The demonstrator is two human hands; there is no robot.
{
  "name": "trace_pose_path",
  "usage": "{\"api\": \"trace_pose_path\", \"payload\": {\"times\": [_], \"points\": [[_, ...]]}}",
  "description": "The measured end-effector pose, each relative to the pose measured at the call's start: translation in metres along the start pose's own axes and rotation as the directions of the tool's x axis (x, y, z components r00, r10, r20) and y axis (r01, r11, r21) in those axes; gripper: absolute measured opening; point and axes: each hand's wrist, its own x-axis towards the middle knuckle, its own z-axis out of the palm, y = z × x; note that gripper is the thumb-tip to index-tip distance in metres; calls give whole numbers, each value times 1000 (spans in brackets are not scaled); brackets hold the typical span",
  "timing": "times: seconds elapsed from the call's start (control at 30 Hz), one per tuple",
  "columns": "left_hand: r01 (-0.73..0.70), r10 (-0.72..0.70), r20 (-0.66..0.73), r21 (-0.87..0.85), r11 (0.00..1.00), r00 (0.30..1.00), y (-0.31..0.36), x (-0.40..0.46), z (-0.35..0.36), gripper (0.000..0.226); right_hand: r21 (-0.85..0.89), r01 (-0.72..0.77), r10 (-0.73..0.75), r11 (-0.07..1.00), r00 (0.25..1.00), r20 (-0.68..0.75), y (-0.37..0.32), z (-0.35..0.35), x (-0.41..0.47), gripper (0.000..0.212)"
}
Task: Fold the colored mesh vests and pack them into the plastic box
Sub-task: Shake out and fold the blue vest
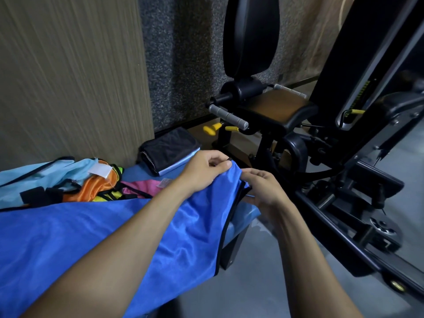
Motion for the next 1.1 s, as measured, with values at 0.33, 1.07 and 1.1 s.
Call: {"api": "trace_pose_path", "payload": {"times": [0.33, 1.07, 1.1], "points": [[77, -110, -156, -202, 976, 982, -14, 0, 13, 6, -27, 157, -156, 987, 988, 19, 0, 1, -5, 26], [142, -167, -45, -343, 929, 985, -11, 10, 8, 21, -203, 143, -169, 969, 979, -118, 10, -8, -12, 11], [133, -164, -71, -324, 937, 984, -12, 10, 9, 20, -181, 130, -158, 975, 977, -147, 10, -9, -11, 11]]}}
